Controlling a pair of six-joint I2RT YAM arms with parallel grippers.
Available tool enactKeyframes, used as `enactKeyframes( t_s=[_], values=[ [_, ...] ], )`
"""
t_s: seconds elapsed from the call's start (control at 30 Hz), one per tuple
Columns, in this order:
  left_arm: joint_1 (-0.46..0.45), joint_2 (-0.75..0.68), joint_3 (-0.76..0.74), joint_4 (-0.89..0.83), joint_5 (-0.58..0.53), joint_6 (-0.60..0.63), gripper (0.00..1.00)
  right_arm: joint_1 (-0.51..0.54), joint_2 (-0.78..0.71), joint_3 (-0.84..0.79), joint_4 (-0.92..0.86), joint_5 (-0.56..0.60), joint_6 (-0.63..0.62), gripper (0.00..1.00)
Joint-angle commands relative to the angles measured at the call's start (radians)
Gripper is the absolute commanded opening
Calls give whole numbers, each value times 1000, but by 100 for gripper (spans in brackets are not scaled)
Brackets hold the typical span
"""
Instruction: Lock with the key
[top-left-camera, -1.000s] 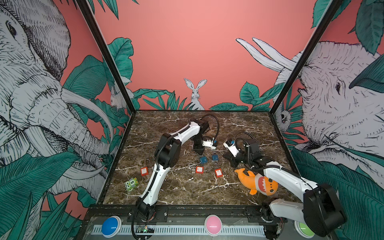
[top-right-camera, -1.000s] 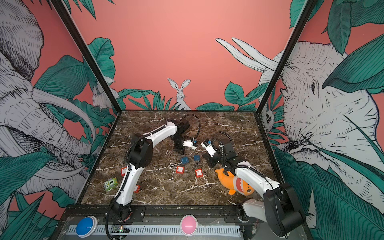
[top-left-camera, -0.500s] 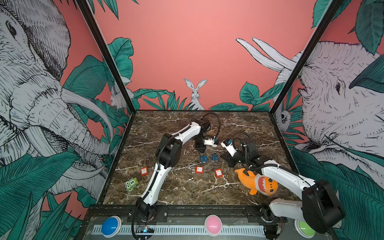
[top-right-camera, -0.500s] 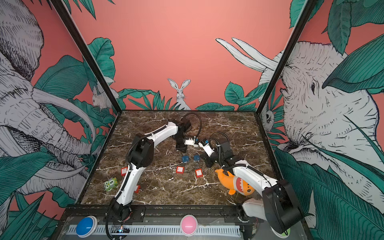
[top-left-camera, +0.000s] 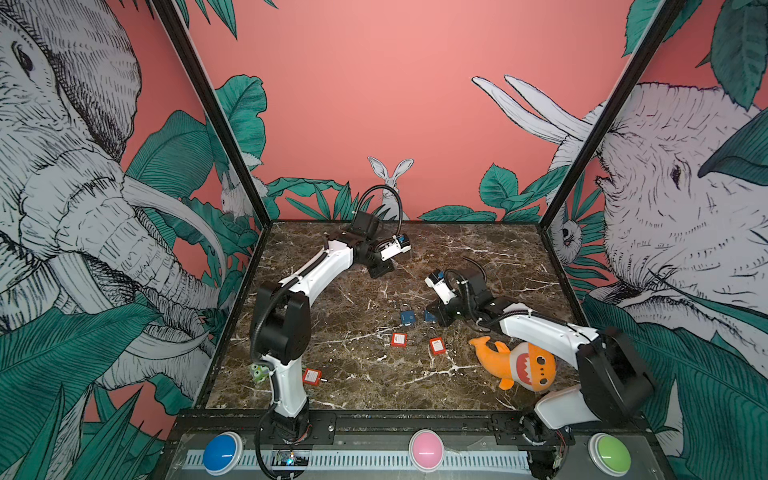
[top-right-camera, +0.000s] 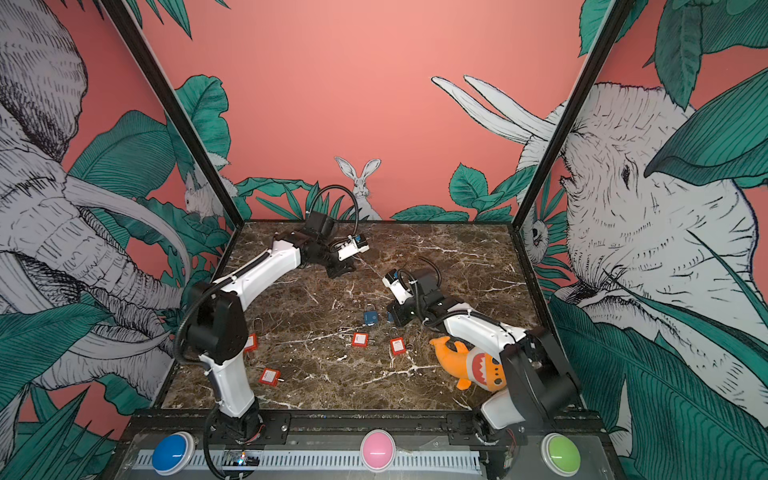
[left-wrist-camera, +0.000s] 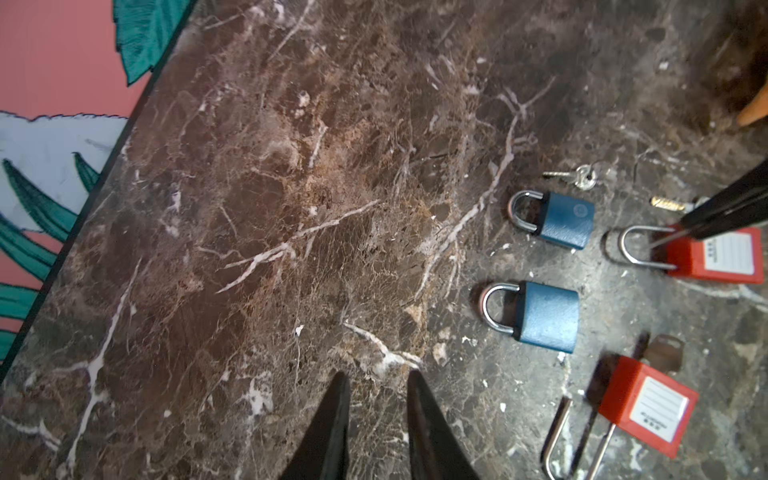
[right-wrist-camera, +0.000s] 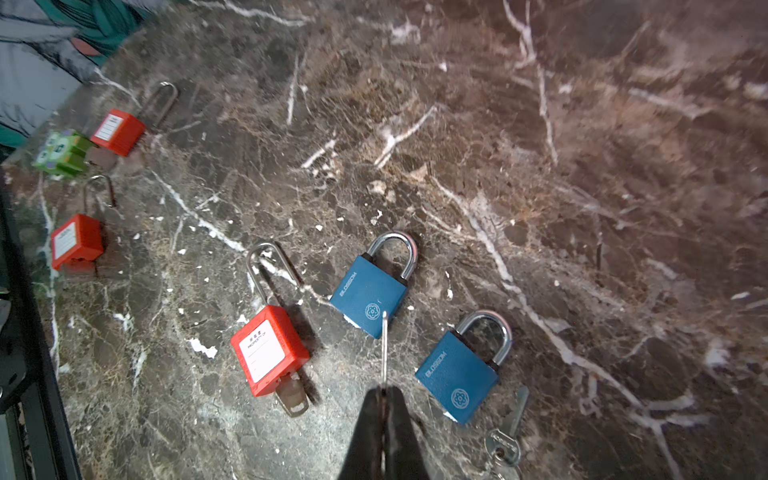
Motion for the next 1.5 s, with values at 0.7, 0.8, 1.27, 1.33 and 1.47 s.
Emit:
enactKeyframes(
  t_s=[0.7,0.8,1.27,1.33,1.47],
  values=[
    [86,-273,-428,385,-18,-274,26,112,348,269,-217,243,286,0],
    [86,-276,-433,383,-22,-271,26,115,363,284,-235,235,290,0],
    [86,-280,-441,390,-10,-285,26,127,351,286,-247,201,308,6],
    [88,-280,-439,390,-10,-286,26,128,339,288,-250,208,300,12],
    [88,-283,-438,390,-10,-289,26,128,297,278,-243,239,255,22]
  ],
)
